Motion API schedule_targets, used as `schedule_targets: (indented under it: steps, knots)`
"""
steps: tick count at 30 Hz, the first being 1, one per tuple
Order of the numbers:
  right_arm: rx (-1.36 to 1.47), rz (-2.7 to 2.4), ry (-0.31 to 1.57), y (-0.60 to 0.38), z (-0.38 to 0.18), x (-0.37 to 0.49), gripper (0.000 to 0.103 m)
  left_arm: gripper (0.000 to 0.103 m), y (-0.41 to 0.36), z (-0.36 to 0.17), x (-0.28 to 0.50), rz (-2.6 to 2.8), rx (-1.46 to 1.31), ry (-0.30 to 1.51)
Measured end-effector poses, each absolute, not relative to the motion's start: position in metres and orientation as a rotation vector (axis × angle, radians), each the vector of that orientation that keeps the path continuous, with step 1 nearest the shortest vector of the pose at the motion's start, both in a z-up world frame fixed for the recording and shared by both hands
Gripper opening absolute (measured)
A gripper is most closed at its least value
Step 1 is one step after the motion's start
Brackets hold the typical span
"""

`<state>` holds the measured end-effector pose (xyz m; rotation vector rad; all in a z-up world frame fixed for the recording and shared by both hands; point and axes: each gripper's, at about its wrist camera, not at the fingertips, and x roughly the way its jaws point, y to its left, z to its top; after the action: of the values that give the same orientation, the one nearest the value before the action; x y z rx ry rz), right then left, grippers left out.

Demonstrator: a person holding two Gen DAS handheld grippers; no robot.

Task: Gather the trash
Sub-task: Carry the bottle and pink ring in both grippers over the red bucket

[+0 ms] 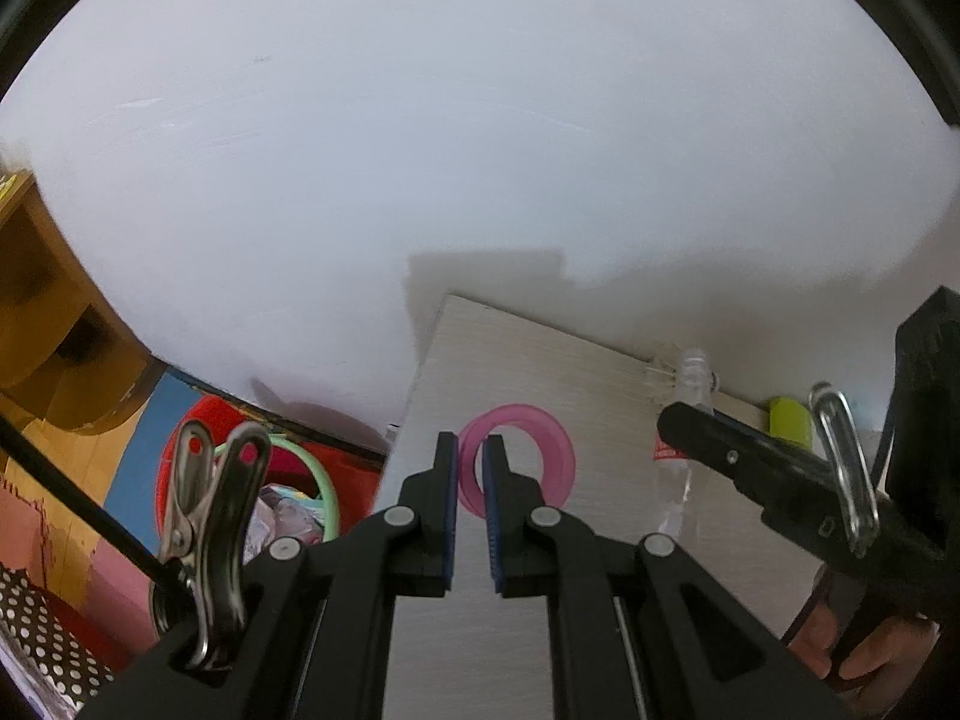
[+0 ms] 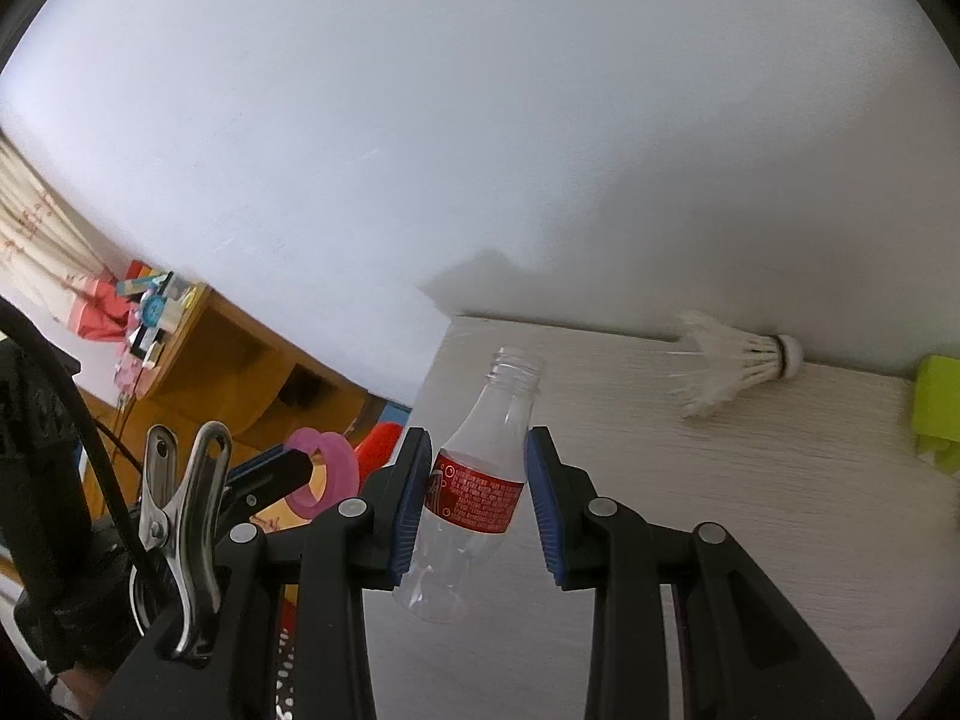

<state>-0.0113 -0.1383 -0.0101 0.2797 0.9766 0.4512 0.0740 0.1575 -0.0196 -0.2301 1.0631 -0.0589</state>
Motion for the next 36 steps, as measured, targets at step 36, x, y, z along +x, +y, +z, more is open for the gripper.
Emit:
schedule_targets:
  steps: [36]
  knots:
    - [0.069,0.665,1.103,0.078,-0.053,-0.005,0.034,0.008,0.337,-0.06,0.043,0.089,-0.393,1.087]
